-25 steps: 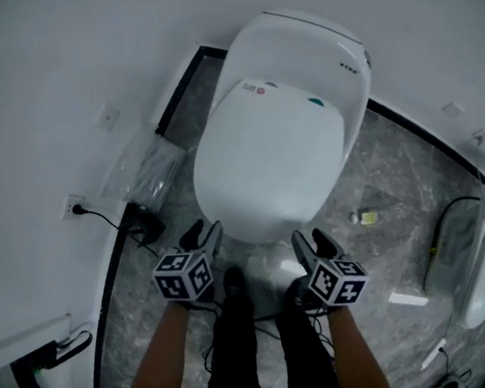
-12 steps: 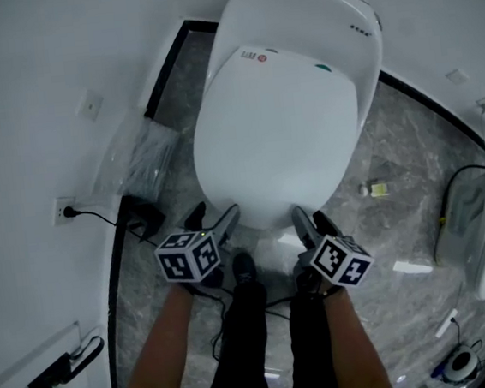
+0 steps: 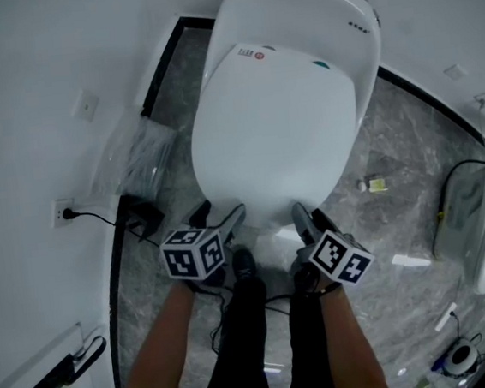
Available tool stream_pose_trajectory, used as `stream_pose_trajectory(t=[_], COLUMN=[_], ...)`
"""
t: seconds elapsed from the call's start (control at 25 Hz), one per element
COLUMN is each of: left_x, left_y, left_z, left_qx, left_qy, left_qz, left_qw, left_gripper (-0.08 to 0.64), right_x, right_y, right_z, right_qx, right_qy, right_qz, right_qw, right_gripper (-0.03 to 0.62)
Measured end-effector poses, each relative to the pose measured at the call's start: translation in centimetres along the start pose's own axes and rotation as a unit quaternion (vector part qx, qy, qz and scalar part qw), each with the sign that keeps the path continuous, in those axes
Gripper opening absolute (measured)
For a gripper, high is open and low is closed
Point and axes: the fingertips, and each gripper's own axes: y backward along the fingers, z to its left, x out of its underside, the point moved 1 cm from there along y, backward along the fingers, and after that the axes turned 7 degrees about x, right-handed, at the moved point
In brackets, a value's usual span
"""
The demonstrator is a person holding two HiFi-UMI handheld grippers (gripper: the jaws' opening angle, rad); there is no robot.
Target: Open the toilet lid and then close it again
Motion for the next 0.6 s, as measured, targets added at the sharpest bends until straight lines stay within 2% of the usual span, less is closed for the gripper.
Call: stream_pose_trajectory(t=[0.2,0.36,0.6], left_x=[0.0,-0.3,-0.8], left_y=[0.5,1.3,2.0], left_z=[-0.2,-1.0,-1.5], left_qx=[-0.013,-0.009,0.0], left_qy=[-0.01,-0.024,-0.029], left_qz=[0.01,0.006,0.01], left_qw=[0.9998,0.9997,0.9995], left_gripper=[0.364,0.364,0.361], right_x=[-0.3,-0.7,-1.3], right_y=[0.6,1.2,2.0], right_z=[0.4,-0.1,-0.3], right_qx=[-0.012,-0.003,-0.018], right_qy=[-0.017,-0.038,-0.084], right_qz=[0.01,0.014,0.01], right_qw=[1.0,0.999,0.996], right_gripper=[0.278,0.187,0.144])
